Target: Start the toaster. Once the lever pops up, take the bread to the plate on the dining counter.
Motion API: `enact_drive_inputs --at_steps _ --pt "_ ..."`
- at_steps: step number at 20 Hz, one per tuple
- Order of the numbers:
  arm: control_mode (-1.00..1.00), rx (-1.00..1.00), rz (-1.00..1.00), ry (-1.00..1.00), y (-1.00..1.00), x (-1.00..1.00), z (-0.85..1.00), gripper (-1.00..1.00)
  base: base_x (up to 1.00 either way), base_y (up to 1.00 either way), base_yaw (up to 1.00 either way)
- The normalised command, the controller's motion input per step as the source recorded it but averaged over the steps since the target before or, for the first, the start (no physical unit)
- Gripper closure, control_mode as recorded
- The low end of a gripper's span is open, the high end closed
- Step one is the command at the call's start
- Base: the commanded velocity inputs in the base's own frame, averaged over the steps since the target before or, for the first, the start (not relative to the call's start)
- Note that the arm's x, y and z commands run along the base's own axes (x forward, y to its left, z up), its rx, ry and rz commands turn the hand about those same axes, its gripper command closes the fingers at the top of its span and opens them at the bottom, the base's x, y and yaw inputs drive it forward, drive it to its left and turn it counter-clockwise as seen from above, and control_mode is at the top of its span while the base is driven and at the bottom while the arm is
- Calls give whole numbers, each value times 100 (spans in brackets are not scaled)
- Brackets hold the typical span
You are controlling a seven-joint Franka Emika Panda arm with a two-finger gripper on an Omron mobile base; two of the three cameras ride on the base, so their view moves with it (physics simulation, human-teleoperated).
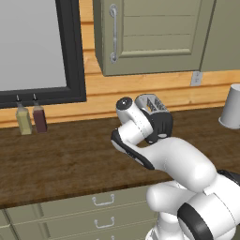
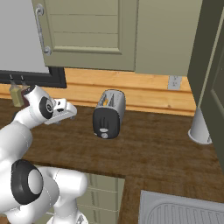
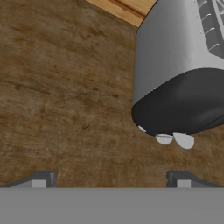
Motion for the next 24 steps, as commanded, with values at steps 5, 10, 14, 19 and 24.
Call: enact_drive_inputs --at_steps 5,10,14,19,24 --pt "-100 0 0 0 0 0 0 -100 0 0 0" --pt "-100 0 0 0 0 0 0 -100 0 0 0" --pt "-100 0 0 0 0 0 0 -100 0 0 0" --pt "-100 0 0 0 0 0 0 -100 0 0 0" --pt "-100 0 0 0 0 0 0 -100 0 0 0"
